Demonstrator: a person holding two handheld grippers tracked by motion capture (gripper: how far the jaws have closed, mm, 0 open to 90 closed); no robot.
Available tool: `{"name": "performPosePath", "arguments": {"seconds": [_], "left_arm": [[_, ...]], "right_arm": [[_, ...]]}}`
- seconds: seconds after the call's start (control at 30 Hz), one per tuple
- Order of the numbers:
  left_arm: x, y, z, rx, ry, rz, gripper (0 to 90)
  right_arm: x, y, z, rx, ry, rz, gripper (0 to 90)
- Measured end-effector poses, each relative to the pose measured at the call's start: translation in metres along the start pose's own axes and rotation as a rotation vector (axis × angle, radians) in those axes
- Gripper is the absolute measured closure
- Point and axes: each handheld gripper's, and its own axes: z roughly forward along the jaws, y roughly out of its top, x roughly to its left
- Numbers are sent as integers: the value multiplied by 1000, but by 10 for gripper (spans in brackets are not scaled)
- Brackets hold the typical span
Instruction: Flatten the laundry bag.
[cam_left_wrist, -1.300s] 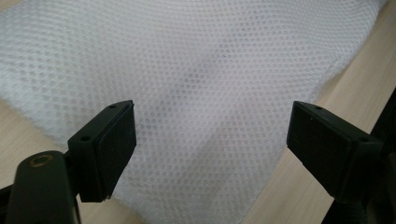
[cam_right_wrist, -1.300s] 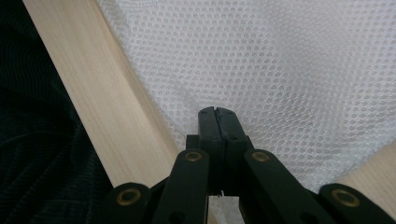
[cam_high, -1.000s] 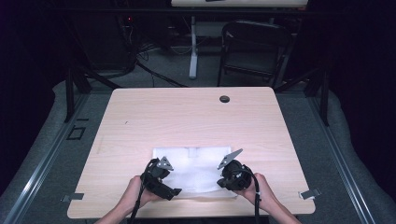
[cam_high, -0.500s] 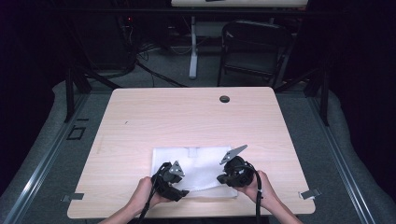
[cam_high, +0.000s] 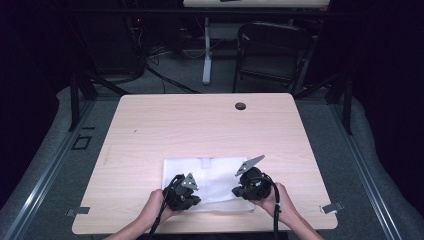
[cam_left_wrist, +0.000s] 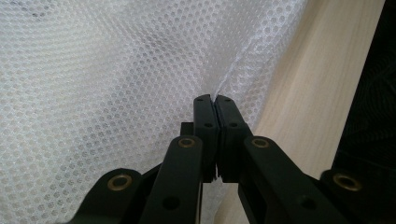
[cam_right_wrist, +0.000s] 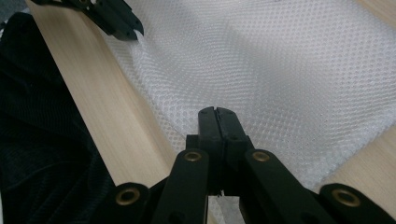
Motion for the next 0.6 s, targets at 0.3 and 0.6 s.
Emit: {"name": "performPosePath", "arguments": {"seconds": [0.3, 0.6], "left_arm": [[9, 4, -8, -33, -9, -64, 896], [12, 16, -13, -46, 19, -113, 899]], "right_arm": [[2, -1, -3, -10, -11, 0, 893], [4, -4, -18, -58, -43, -12, 876]]}}
